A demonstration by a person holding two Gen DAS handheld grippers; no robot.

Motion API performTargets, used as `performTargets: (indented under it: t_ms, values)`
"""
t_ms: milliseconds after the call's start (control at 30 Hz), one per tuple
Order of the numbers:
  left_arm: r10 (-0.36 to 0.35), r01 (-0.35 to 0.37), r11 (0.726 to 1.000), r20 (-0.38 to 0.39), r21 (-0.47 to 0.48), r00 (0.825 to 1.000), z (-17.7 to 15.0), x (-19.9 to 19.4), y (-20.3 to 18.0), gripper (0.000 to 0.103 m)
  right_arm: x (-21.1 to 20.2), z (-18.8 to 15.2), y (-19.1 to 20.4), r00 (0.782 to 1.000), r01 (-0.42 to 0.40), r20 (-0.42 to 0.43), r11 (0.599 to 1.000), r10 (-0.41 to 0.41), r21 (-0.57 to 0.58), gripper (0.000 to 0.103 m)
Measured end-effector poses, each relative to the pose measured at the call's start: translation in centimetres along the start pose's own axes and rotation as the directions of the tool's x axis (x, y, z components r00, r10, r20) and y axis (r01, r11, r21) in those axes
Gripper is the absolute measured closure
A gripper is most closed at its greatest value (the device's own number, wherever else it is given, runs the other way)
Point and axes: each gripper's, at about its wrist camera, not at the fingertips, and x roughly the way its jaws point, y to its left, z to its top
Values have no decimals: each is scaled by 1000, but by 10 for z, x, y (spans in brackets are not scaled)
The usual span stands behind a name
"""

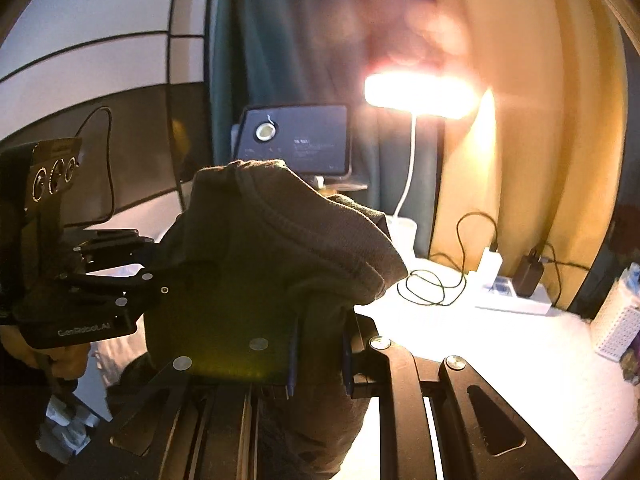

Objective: Fold small clothes
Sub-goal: 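Lower the held shirt onto the bed with both grippers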

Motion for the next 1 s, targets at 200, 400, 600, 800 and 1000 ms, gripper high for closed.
performTargets:
  t_ms: [200, 400, 600, 800, 1000]
  values:
    - [-1, 0, 1000, -55, -16, 998, -1, 36, 12, 77, 39, -5, -21, 999, -8, -51, 999, 9, 31, 86]
    - [9, -13, 999, -100, -38, 995, -3, 69, 28, 77, 79, -9, -35, 996, -18, -89, 999, 21, 36, 86]
    - [19, -31, 997, -157, -69, 987, -13, 96, 45, 77, 121, -14, -45, 989, -41, -139, 998, 48, 51, 86]
    - [56, -75, 994, -221, -81, 974, -23, 124, 59, 76, 163, -23, -52, 975, -86, -197, 992, 102, 92, 86]
    - [44, -98, 982, -309, -161, 950, -33, 146, 76, 72, 200, -40, -65, 942, -110, -295, 978, 160, 180, 80]
